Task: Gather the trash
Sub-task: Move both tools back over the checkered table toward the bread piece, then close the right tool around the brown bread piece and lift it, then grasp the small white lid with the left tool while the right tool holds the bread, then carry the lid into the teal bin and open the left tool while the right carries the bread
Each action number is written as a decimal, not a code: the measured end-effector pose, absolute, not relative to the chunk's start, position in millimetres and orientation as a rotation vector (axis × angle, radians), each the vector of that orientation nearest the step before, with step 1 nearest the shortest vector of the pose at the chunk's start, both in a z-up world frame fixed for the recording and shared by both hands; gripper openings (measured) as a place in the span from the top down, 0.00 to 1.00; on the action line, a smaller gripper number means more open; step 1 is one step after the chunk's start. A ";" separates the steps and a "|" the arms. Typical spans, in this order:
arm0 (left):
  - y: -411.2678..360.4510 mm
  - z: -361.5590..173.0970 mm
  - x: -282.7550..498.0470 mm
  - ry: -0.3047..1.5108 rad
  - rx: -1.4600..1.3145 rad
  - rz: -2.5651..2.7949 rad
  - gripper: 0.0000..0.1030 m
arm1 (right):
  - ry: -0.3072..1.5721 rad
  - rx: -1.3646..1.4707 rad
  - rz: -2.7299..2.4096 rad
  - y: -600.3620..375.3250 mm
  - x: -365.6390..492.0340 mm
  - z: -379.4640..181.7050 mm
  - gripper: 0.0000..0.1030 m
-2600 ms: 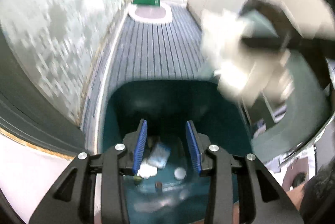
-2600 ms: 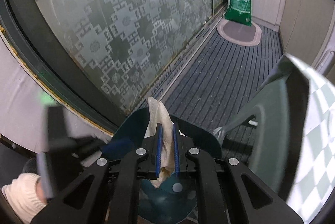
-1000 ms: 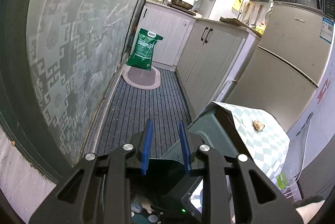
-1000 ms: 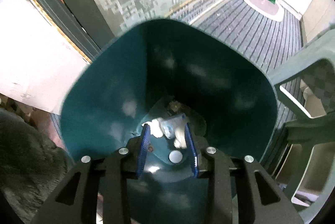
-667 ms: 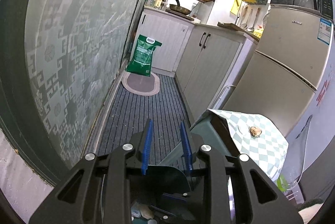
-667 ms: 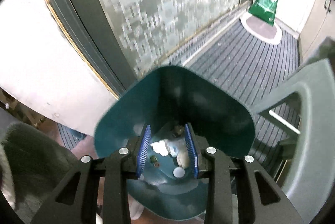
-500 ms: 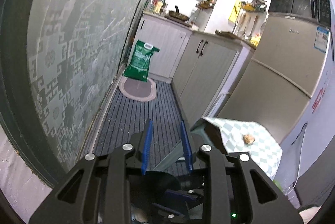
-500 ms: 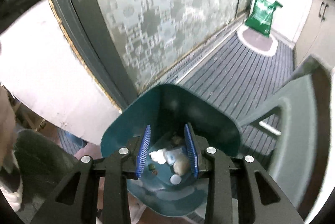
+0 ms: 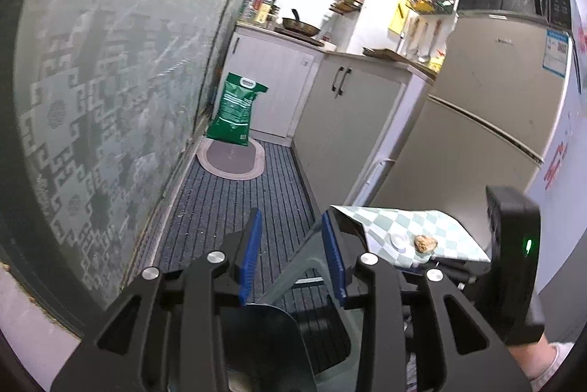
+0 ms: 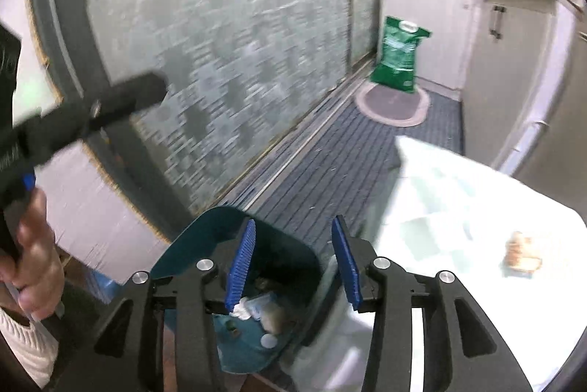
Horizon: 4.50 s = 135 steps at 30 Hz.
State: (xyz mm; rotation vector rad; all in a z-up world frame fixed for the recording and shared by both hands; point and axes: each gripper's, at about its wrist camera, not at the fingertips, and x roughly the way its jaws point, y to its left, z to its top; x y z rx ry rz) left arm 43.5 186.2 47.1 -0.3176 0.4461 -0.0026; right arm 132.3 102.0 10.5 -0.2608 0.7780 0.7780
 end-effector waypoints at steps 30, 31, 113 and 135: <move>65.2 15.3 131.2 0.648 -0.168 -0.121 0.50 | 0.815 -0.176 0.495 -40.0 204.2 -1.2 0.46; 61.9 14.3 133.5 0.654 -0.162 -0.122 0.50 | 0.817 -0.182 0.497 -39.4 206.5 -1.6 0.46; 18.6 15.8 152.8 0.777 -0.062 -0.028 0.69 | 0.728 -0.068 0.577 -125.9 179.6 54.4 0.54; 119.8 -11.5 104.8 0.815 -0.112 0.059 0.69 | 0.744 -0.058 0.680 -50.3 180.7 67.1 0.54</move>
